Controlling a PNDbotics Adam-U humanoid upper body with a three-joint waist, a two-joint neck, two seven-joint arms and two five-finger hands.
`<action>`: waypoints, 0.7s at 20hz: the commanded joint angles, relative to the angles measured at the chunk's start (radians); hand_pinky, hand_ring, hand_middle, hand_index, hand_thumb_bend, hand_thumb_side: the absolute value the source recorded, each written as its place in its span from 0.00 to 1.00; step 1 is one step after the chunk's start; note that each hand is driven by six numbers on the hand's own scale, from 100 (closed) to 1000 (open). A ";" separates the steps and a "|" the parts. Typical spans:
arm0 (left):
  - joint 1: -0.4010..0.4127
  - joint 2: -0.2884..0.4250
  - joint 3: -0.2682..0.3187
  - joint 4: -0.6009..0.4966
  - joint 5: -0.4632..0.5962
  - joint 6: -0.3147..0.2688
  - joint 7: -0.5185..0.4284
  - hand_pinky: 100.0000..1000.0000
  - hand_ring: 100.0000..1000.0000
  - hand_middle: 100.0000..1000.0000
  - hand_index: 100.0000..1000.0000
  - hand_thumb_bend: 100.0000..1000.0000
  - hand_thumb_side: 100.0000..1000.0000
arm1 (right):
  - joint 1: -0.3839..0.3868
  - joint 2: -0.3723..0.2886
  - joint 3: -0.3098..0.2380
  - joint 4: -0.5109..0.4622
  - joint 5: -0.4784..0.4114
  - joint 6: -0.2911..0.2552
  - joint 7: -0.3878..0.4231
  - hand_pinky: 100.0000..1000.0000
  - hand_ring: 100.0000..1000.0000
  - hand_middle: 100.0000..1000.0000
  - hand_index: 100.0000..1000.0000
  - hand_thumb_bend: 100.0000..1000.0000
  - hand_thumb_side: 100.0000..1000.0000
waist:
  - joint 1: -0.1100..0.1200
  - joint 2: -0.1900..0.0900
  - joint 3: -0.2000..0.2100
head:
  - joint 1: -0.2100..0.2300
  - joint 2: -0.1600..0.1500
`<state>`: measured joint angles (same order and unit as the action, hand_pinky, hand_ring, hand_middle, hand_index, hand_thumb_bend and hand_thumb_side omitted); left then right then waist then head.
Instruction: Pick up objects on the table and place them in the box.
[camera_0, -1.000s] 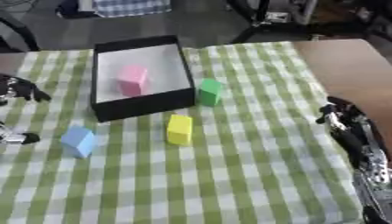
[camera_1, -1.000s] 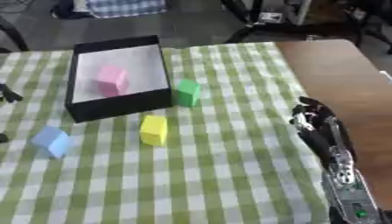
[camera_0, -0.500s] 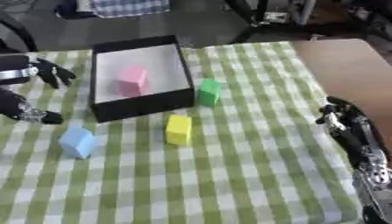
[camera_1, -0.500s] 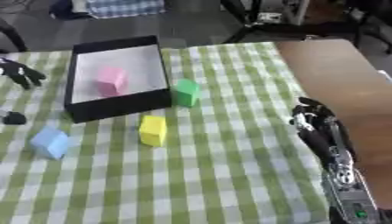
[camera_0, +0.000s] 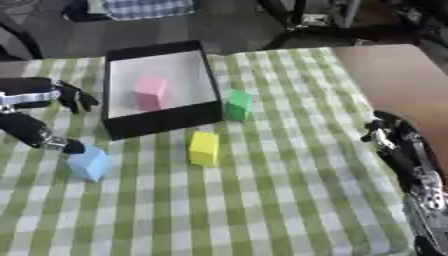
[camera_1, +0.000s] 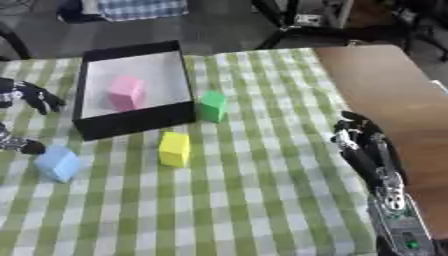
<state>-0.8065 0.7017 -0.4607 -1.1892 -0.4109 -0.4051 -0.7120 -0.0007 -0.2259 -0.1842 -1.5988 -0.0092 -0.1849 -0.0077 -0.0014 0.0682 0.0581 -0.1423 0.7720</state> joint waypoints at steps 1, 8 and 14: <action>-0.018 0.018 0.007 -0.001 -0.004 -0.202 -0.195 0.77 0.69 0.71 0.91 0.57 0.66 | -0.010 -0.028 -0.004 -0.008 0.001 -0.002 0.004 0.78 0.51 0.56 0.79 0.00 0.40 | 0.006 -0.033 0.002 | 0.000 -0.002; -0.010 0.008 -0.026 0.010 -0.035 -0.254 -0.195 0.78 0.70 0.72 0.92 0.56 0.69 | -0.011 -0.028 -0.003 -0.007 0.002 -0.002 0.006 0.78 0.51 0.56 0.79 0.00 0.40 | 0.005 -0.032 0.001 | 0.002 -0.002; 0.002 -0.002 -0.034 0.005 -0.092 -0.294 -0.195 0.78 0.71 0.72 0.92 0.59 0.69 | -0.011 -0.028 -0.003 -0.006 0.002 -0.002 0.006 0.78 0.51 0.56 0.79 0.00 0.40 | 0.005 -0.031 0.000 | 0.002 -0.002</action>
<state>-0.7909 0.6838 -0.4989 -1.1769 -0.4927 -0.4495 -0.6676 -0.0010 -0.2259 -0.1842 -1.5937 -0.0092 -0.1850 -0.0048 -0.0014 0.0682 0.0592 -0.1418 0.7720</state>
